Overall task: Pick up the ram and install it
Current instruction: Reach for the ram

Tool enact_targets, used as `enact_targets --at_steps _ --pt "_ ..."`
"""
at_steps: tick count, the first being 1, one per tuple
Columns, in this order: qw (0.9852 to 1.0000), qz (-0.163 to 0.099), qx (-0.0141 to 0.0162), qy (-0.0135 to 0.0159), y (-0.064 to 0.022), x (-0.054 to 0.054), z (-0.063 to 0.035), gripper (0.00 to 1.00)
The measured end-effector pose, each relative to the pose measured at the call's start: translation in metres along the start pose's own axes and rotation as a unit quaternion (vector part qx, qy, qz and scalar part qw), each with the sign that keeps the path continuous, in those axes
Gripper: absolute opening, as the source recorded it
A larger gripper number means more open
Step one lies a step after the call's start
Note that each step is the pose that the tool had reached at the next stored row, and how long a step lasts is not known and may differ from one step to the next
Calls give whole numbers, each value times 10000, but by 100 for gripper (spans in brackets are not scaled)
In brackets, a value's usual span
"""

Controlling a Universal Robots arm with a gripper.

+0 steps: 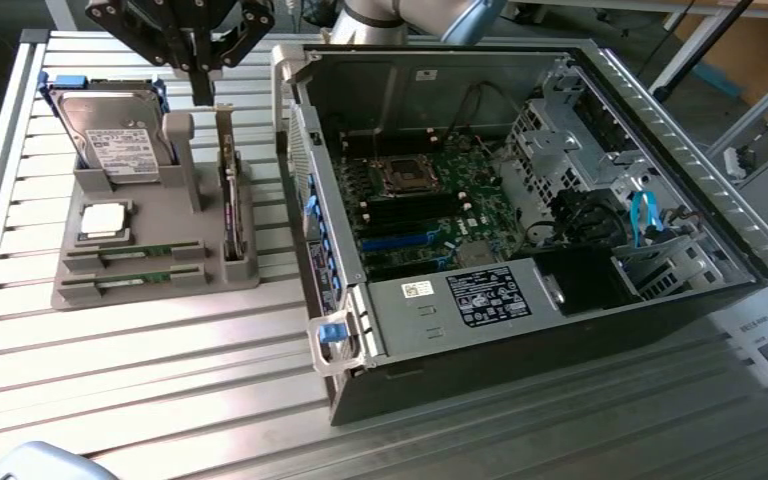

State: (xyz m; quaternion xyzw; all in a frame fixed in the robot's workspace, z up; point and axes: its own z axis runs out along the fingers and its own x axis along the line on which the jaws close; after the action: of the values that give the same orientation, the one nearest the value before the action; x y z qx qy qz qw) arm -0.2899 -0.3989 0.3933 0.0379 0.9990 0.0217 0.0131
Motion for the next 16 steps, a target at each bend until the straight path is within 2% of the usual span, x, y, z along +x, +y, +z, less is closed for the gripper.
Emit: enact_targets --at_steps 16 --pt "10000 0 0 1 -25 326 -10 10"
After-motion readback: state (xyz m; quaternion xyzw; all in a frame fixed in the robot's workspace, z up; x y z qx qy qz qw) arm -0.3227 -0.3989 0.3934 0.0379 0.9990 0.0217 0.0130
